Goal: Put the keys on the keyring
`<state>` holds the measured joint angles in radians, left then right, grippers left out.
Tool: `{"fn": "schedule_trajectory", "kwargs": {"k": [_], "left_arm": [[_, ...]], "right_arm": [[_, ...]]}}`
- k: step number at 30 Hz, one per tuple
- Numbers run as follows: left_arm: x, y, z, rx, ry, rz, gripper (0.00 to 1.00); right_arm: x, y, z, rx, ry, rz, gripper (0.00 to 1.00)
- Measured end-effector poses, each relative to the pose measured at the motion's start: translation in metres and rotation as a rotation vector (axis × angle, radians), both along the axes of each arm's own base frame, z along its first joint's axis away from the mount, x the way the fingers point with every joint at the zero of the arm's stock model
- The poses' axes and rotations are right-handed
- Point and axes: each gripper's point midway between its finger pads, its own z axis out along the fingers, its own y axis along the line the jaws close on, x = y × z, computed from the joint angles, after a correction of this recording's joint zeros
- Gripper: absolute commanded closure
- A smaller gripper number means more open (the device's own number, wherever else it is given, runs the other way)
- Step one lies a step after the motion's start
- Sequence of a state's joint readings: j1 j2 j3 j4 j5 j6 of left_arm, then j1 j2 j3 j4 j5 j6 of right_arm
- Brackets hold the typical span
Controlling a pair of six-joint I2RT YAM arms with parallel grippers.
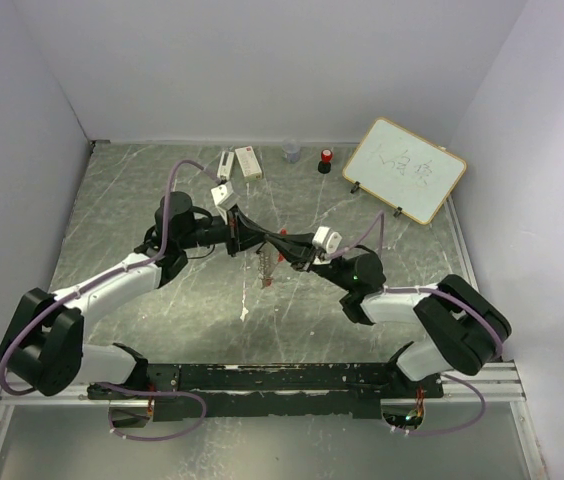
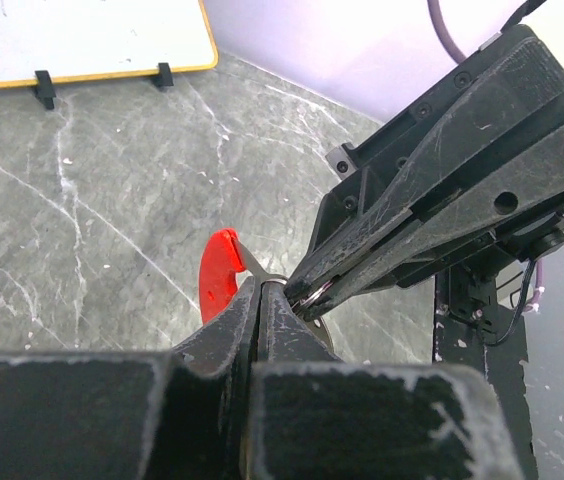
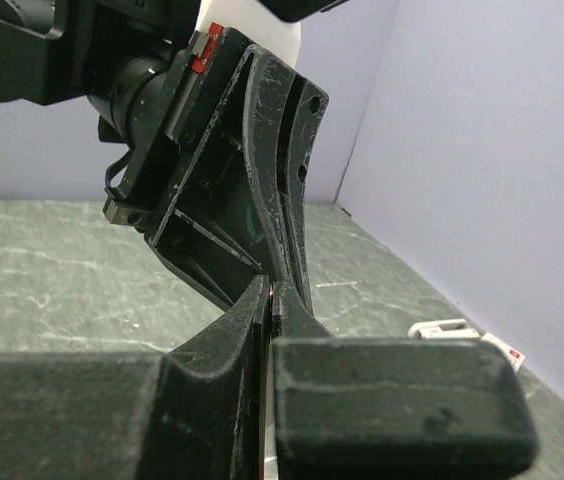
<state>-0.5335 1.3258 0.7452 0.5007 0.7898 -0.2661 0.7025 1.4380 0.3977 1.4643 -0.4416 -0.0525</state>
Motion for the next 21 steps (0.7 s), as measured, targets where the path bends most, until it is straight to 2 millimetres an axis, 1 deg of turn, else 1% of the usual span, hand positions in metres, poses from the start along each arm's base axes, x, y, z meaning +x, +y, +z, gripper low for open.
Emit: {"fn": "schedule_trajectory", "kwargs": {"k": [7,9,10,12,14,16,19,21], "left_arm": [[-0.003,0.002,0.005,-0.002,-0.003,0.001,0.93],[-0.003,0.002,0.003,0.005,0.004,0.004,0.94],[-0.003,0.003,0.001,0.009,0.009,0.005,0.93],[-0.004,0.004,-0.001,0.017,0.018,0.007,0.93],[-0.005,0.005,-0.001,0.026,0.021,0.010,0.93],[-0.004,0.006,0.000,0.033,0.019,0.018,0.93],[-0.002,0.005,0.006,0.029,0.006,0.026,0.93],[0.000,0.005,0.010,0.024,-0.003,0.031,0.93]], "right_arm": [[-0.003,0.000,0.004,0.040,0.015,0.015,1.00],[-0.002,-0.002,0.000,0.044,0.035,0.003,0.76],[-0.002,-0.004,-0.002,0.047,0.048,-0.009,0.71],[0.001,-0.013,-0.008,0.055,0.076,-0.052,0.69],[0.001,-0.024,-0.008,0.070,0.081,-0.100,0.68],[-0.001,-0.035,0.006,0.098,0.055,-0.135,0.68],[-0.006,-0.049,0.036,0.147,-0.011,-0.177,0.68],[-0.009,-0.058,0.049,0.162,-0.043,-0.205,0.68]]}}
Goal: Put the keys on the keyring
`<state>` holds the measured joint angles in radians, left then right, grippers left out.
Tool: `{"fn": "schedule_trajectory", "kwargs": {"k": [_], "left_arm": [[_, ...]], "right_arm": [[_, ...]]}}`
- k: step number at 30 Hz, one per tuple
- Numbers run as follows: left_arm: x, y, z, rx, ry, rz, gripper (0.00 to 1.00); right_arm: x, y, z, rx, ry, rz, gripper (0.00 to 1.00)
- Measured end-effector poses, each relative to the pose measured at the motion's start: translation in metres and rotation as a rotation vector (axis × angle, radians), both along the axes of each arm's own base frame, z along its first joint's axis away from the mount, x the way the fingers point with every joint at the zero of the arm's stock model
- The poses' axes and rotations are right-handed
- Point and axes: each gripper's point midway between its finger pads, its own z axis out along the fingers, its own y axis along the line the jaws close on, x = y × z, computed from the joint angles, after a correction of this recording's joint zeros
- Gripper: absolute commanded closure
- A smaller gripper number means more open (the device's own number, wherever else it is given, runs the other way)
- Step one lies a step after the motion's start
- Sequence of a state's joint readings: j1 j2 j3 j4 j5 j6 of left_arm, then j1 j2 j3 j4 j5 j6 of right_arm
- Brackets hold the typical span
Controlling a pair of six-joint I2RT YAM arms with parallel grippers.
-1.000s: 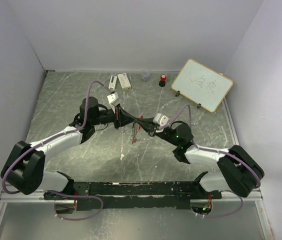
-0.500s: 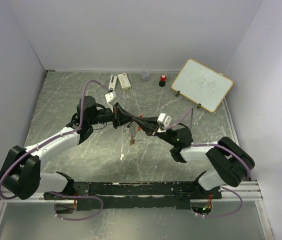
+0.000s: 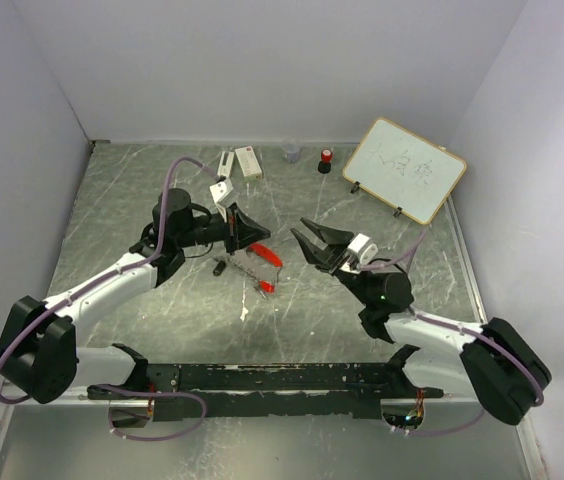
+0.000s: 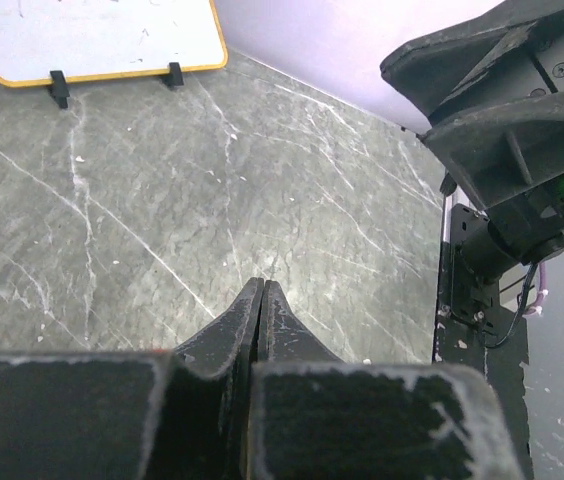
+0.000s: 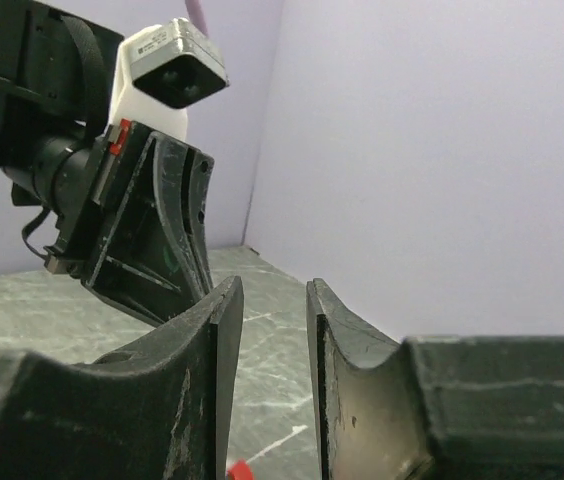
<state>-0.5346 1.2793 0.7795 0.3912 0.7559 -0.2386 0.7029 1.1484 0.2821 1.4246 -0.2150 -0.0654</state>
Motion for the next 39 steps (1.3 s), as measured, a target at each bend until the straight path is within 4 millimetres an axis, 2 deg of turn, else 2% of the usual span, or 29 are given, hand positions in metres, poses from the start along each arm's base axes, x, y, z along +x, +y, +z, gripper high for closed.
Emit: {"fn": "schedule_trajectory", "kwargs": {"k": [3,7,10,13,17,20,22,24,26,30,33,39], "left_arm": [[0.001,0.000,0.002,-0.002,-0.004,0.002,0.93],[0.001,0.000,0.002,-0.002,-0.004,0.004,0.93],[0.003,0.000,0.002,0.000,-0.007,0.015,0.93],[0.011,0.003,0.000,0.006,-0.006,0.060,0.93],[0.034,0.014,-0.009,0.026,0.021,0.221,0.92],[0.048,0.034,-0.026,0.036,0.074,0.376,0.75],[0.057,0.053,-0.039,0.037,0.119,0.485,0.67],[0.065,0.070,-0.046,0.032,0.147,0.579,0.54],[0.072,0.088,-0.049,0.020,0.163,0.663,0.43],[0.078,0.116,-0.044,-0.017,0.161,0.794,0.26],[0.078,0.135,-0.042,-0.044,0.157,0.871,0.21],[0.074,0.158,-0.045,-0.066,0.160,0.961,0.21]], "right_arm": [[0.002,-0.005,0.000,-0.030,0.004,-0.037,0.70],[0.012,-0.003,-0.013,-0.117,0.058,-0.072,0.79],[0.021,0.002,-0.025,-0.186,0.126,-0.081,0.66],[0.033,0.009,-0.036,-0.236,0.234,-0.087,0.63],[0.064,0.026,-0.052,-0.295,0.438,-0.115,0.59],[0.083,0.046,-0.077,-0.361,0.574,-0.104,0.58],[0.088,0.056,-0.104,-0.406,0.669,-0.086,0.58],[0.089,0.066,-0.133,-0.448,0.764,-0.064,0.57],[0.092,0.077,-0.160,-0.480,0.855,-0.043,0.57],[0.102,0.103,-0.195,-0.512,0.980,-0.010,0.56],[0.111,0.126,-0.209,-0.516,1.030,0.015,0.56],[0.135,0.158,-0.231,-0.491,1.101,0.019,0.55]]}}
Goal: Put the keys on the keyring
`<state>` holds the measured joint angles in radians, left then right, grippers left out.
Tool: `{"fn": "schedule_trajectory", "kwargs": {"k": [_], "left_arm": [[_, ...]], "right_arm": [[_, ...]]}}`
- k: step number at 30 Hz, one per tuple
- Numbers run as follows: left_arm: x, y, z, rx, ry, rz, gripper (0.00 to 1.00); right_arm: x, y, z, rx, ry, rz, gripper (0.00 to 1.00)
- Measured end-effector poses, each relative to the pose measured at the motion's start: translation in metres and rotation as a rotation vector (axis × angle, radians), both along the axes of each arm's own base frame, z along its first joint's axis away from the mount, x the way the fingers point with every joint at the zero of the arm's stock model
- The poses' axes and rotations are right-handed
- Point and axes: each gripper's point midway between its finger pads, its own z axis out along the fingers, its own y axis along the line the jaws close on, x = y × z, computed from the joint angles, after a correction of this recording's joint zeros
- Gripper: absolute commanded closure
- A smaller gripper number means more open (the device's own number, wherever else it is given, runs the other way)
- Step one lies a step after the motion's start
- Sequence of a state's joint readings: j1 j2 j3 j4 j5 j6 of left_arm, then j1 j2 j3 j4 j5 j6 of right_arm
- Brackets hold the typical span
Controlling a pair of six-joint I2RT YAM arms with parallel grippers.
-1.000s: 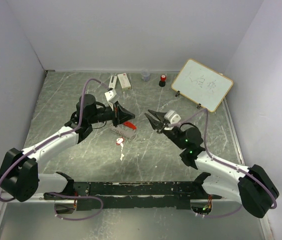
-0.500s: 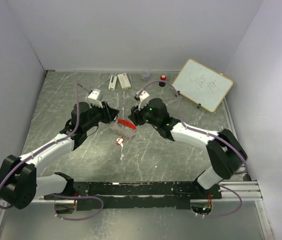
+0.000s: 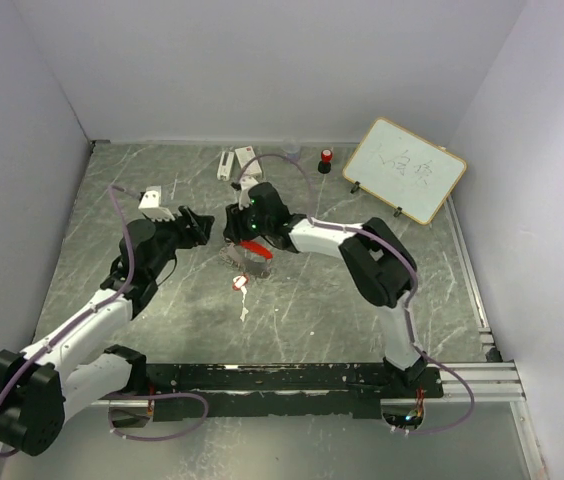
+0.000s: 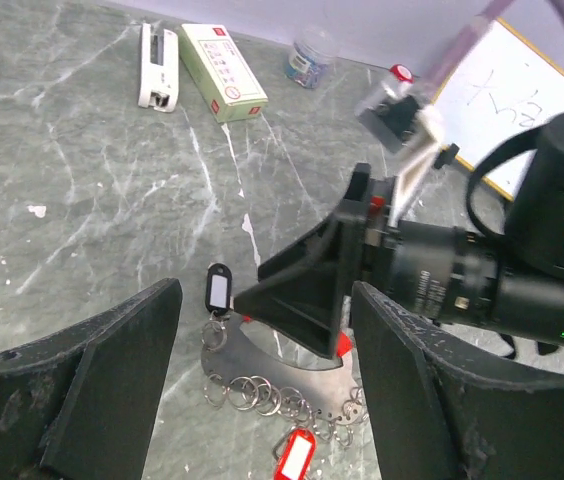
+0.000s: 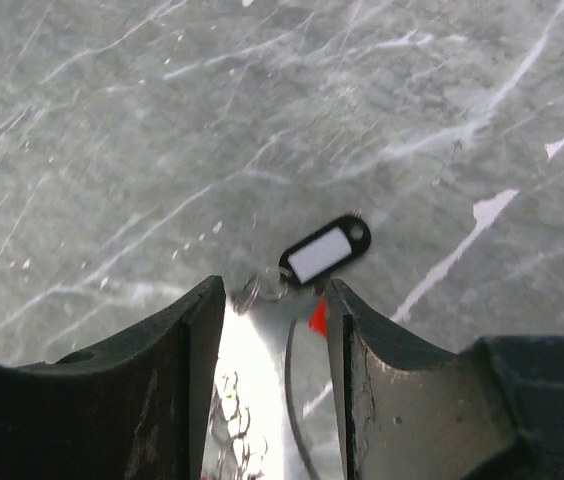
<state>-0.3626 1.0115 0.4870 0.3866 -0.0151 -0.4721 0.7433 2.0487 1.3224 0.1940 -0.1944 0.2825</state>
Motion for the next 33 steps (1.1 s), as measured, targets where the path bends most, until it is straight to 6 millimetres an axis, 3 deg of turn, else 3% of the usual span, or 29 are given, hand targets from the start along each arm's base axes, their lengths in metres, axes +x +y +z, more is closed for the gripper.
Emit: {"fn": "schedule_trajectory", "kwargs": {"k": [4,9,21,33], "left_arm": [[0.000,0.006,0.000,-0.008,0.000,0.019,0.21],[-0.001,0.012,-0.004,-0.009,0.008,0.033,0.21],[0.002,0.018,-0.009,-0.009,0.020,0.051,0.21],[0.004,0.027,-0.011,-0.005,0.030,0.075,0.21]], "right_arm": [[0.012,0.014,-0.021,-0.011,0.049,-0.015,0.55],[0.011,0.010,-0.044,-0.048,0.110,-0.068,0.50],[0.027,0.014,-0.044,-0.066,0.116,-0.139,0.49],[0.006,0.035,-0.045,-0.046,0.120,-0.058,0.51]]}}
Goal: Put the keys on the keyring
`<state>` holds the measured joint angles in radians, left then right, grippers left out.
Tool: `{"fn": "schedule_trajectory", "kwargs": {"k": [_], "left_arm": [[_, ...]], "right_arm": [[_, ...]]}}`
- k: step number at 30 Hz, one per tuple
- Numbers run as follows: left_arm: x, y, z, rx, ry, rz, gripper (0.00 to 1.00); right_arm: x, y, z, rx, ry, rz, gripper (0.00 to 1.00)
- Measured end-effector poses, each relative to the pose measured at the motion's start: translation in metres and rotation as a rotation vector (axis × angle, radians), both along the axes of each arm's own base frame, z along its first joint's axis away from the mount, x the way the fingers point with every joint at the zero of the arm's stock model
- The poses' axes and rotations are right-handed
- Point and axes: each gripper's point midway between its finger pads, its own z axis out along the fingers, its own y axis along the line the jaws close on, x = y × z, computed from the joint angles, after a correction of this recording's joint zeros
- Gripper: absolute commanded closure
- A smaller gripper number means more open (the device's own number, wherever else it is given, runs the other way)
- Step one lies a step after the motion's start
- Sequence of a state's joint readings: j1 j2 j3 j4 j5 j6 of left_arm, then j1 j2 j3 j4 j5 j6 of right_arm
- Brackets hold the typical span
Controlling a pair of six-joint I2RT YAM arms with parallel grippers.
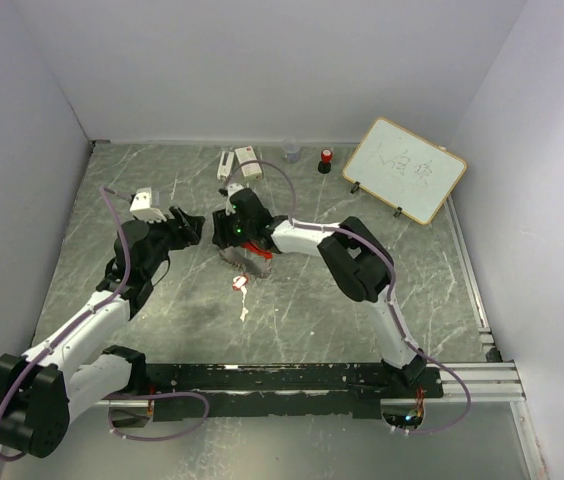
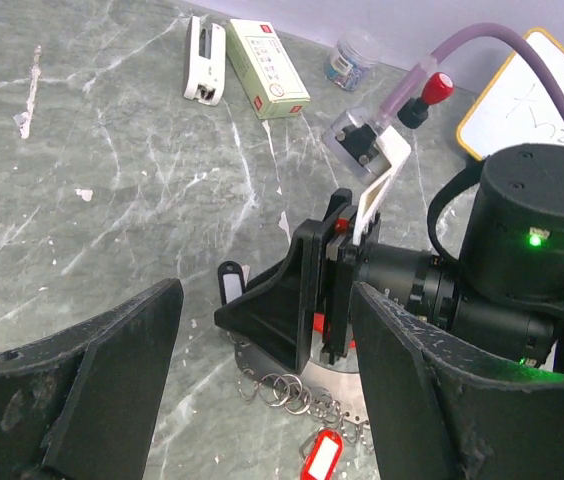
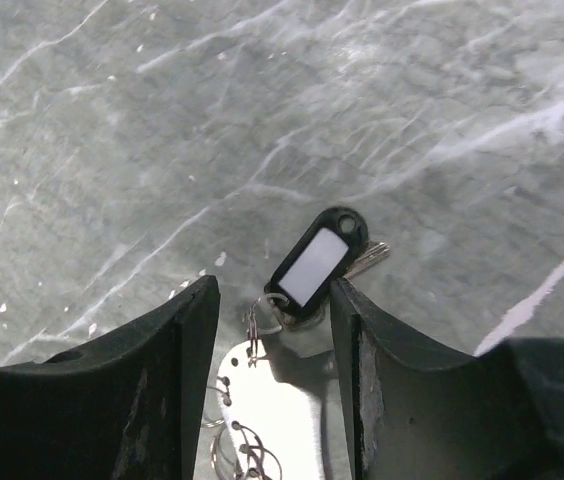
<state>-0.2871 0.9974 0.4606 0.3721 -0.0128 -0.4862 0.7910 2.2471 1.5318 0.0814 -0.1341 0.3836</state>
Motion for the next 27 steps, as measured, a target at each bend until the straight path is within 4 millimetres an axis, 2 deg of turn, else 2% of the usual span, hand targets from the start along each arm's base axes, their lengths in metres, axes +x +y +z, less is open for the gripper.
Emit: {"fn": "schedule_trajectory", "kwargs": {"k": [3,13,18,27], "left_arm": [[0.000,0.001,0.000,-0.001,0.001,0.001,0.22],[-0.002,0.002,-0.008,0.003,0.019,-0.002,0.22],[-0.003,0.002,-0.009,0.003,0.020,-0.005,0.22],[-0.002,0.003,-0.009,0.002,0.021,-0.002,0.22]], "right_arm": [[-0.005,0.002,0.001,0.015,-0.027,0.015,0.50],[-0.016,-0.014,0.011,-0.008,-0.096,0.043,0.51],[-0.015,-0.011,0.021,0.008,-0.130,0.066,0.57],[-0.020,-0.008,0.023,0.016,-0.134,0.117,0.59]]}}
